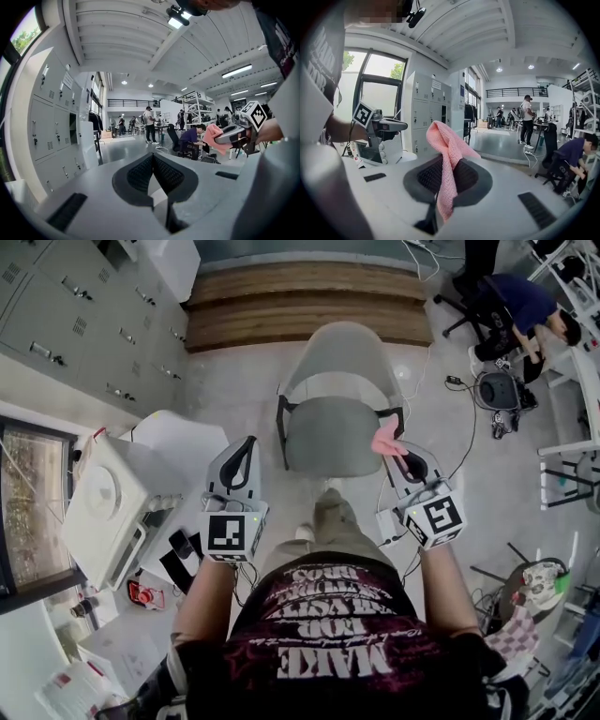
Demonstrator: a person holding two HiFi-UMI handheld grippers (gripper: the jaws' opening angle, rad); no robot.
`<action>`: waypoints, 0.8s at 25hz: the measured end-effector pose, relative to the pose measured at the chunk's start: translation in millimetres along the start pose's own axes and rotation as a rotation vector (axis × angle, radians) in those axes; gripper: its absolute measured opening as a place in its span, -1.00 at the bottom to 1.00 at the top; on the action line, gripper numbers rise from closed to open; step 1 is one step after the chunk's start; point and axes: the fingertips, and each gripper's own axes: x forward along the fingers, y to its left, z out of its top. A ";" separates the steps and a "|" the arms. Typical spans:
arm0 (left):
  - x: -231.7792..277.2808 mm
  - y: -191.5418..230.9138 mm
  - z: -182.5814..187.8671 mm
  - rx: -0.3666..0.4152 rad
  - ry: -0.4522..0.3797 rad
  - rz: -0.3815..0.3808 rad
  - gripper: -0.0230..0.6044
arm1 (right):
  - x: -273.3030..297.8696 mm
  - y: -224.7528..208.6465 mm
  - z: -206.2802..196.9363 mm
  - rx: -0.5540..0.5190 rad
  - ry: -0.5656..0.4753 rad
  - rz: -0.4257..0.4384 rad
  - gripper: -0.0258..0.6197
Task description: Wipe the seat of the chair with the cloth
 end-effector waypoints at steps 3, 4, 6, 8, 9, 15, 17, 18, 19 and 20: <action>19.8 1.5 -5.4 0.003 0.021 0.006 -0.91 | 14.9 -12.2 -6.6 0.010 0.005 0.019 -0.82; 26.9 1.1 -8.4 0.004 0.034 0.007 -0.91 | 19.6 -16.4 -10.7 0.015 0.009 0.027 -0.82; 42.1 -0.3 -12.6 0.006 0.064 0.011 -0.91 | 28.1 -25.7 -20.1 0.029 0.019 0.041 -0.82; 58.6 -2.1 -12.8 0.009 0.080 0.015 -0.91 | 36.0 -36.1 -26.8 0.036 0.022 0.054 -0.83; 67.0 -3.6 -12.4 0.012 0.068 0.012 -0.91 | 39.7 -41.4 -29.2 0.039 0.021 0.058 -0.82; 108.8 -7.6 -25.7 0.034 0.072 -0.002 -0.91 | 64.4 -72.9 -51.1 0.073 0.023 0.064 -0.82; 121.2 -8.3 -30.6 0.028 0.080 0.001 -0.91 | 72.9 -84.7 -63.0 0.092 0.034 0.062 -0.82; 127.3 -8.6 -32.8 0.024 0.083 0.002 -0.91 | 77.6 -90.0 -69.1 0.101 0.040 0.062 -0.82; 133.6 -8.7 -35.3 0.022 0.086 0.002 -0.91 | 83.1 -94.4 -75.0 0.109 0.045 0.062 -0.82; 139.9 -8.6 -38.3 0.020 0.091 0.001 -0.91 | 89.1 -97.9 -80.9 0.115 0.051 0.065 -0.82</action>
